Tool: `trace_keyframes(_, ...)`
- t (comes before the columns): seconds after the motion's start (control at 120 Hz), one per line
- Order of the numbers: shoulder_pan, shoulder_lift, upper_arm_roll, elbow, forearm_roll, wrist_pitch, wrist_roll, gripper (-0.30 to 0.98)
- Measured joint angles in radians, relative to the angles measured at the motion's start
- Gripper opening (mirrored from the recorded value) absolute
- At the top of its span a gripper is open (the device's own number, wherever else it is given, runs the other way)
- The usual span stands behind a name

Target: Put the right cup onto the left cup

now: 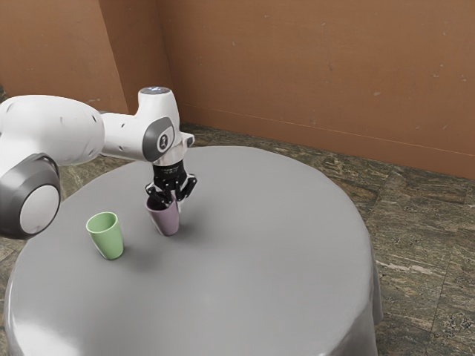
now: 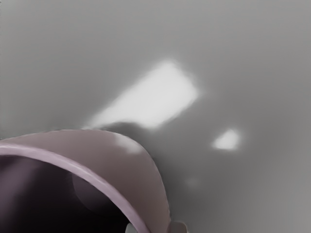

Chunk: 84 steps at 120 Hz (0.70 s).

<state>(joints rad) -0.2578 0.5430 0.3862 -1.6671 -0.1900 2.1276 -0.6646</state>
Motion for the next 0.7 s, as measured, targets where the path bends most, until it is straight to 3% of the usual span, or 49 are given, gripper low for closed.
trace_keyframes(0.7, -0.019, -0.06, 0.0, -0.002, 0.015, -0.037, -0.016, -0.09)
